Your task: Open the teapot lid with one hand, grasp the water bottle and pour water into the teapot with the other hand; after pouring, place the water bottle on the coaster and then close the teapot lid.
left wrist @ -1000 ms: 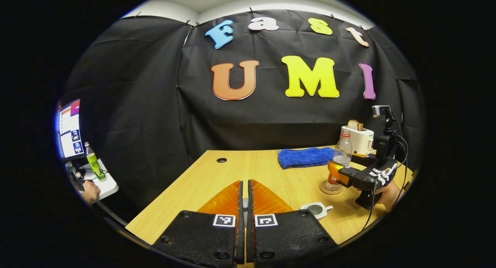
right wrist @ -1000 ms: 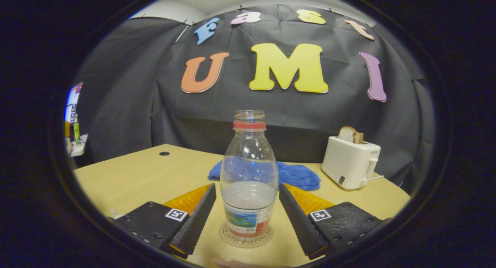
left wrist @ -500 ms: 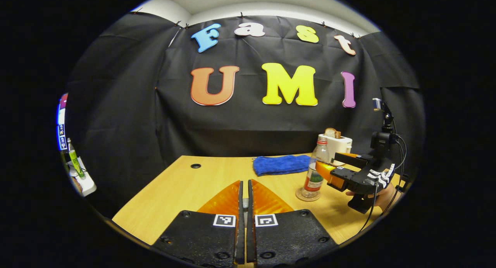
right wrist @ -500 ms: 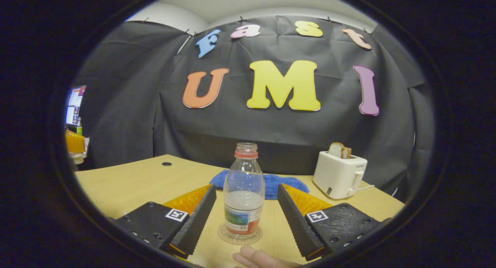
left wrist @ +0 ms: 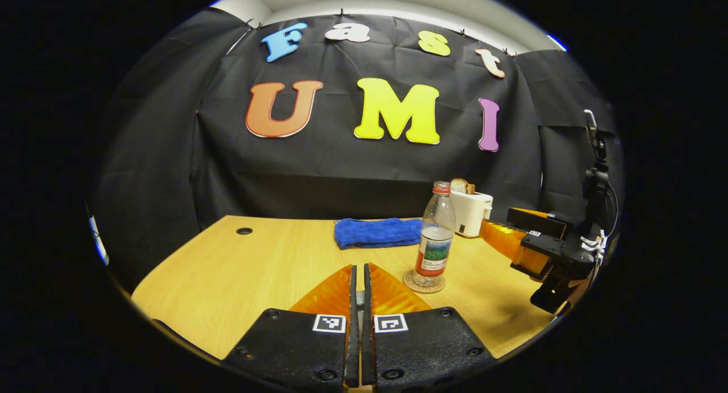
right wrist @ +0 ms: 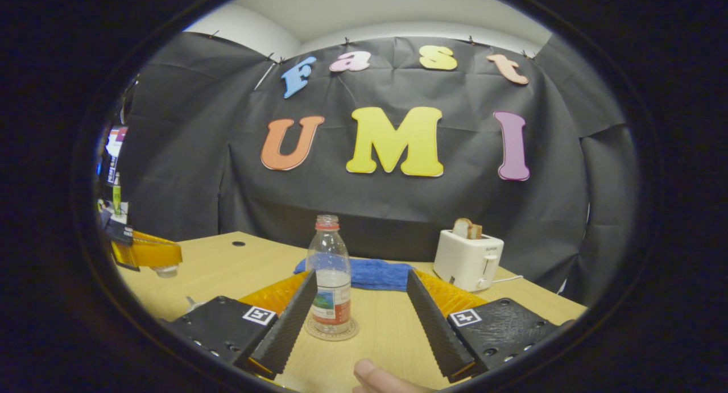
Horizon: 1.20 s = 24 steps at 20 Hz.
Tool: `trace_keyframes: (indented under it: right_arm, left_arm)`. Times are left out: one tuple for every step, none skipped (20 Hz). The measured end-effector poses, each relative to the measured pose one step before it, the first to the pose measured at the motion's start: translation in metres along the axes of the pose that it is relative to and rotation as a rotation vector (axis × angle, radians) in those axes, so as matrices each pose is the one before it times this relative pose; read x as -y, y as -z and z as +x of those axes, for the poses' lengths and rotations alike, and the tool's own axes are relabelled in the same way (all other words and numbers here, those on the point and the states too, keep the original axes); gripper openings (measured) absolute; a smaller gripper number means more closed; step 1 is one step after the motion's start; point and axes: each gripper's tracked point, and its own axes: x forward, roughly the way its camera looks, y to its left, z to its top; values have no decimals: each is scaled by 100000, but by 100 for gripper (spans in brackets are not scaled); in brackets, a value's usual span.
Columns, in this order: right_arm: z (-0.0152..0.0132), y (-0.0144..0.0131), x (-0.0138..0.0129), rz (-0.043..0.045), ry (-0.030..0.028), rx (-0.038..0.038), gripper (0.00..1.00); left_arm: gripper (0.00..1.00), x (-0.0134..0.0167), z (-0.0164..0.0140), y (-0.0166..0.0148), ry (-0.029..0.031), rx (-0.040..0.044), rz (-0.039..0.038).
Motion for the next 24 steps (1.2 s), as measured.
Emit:
trace_keyframes:
  right_arm:
    - [-352, 316, 403, -337, 468, 45, 95]
    - [-316, 270, 329, -280, 462, -69, 97]
    - [-265, 400, 317, -346, 582, -175, 97]
    - [-205, 332, 229, -93, 56, -327, 97]
    - [-94, 377, 238, -40, 275, -428, 97]
    - [-40, 332, 297, 228, 302, -430, 95]
    - [-35, 201, 311, 413, 325, -330, 92]
    - [-44, 168, 231, 804, 220, -286, 93]
    - [-22, 106, 171, 1002, -144, -373, 95]
    - [-75, 39, 151, 720, 101, -105, 98]
    - [-69, 53, 296, 257, 366, 67, 98]
    - [-45, 40, 87, 7, 117, 199, 97]
    - [-96, 0, -9, 99, -9, 191, 97]
    - [-111, -82, -46, 74, -134, 256, 98]
    - [-118, -128, -68, -194, -209, 342, 98]
    - [-64, -180, -26, -547, -158, 316, 98]
    - [-133, -143, -10, -593, -14, 617, 98]
    - [-182, -320, -71, -429, 0, 1158, 97]
    - [-327, -256, -169, -88, -2, 1289, 98]
    - [-231, -216, -265, -271, -961, 998, 98]
    - [-246, -113, -402, -624, -1291, 707, 98]
    - [-171, -159, -197, -892, -1104, 735, 95]
    - [-215, -135, -39, -373, -745, 808, 95]
    - [-198, -39, -74, 75, -1059, 928, 95]
  left_arm:
    - [4, 532, 683, 717, 2179, -1237, -1442]
    - [4, 477, 562, 800, 2028, -1460, -1198]
    - [4, 388, 443, 829, 1539, -1349, -908]
    - [5, 367, 402, 625, 1160, -1528, -439]
    - [4, 216, 311, 653, 141, -1956, -44]
    - [4, 180, 202, 499, -19, -1117, 903]
    - [4, 313, 198, 48, 604, -221, 709]
    - [5, 255, 41, 58, -32, -514, 1359]
    - [5, -155, 152, 72, -909, 305, 2184]
    - [5, -133, -112, 28, -408, 108, 1735]
    - [5, 29, -14, 66, -213, -56, 974]
    - [4, -62, 23, 48, -185, -78, 236]
    - [4, 40, 109, 3, -37, 172, 367]
    - [4, -56, 6, -61, 39, 355, 691]
    - [4, 109, 20, -16, 513, 493, 979]
    - [4, 97, 33, -54, 636, 800, 934]
    - [5, -61, 6, 94, 306, 486, 315]
    - [5, -28, -51, -64, 384, 697, 648]
    - [6, 63, 24, -11, 12, 335, 628]
    - [6, -46, 121, 21, -363, 288, 380]
    - [6, -66, 69, 16, -604, 340, 422]
    - [6, -67, 100, -24, -943, 356, 123]
    - [6, -120, 210, 27, -1328, 360, 456]
    - [6, -29, 217, 110, -1533, 45, 414]
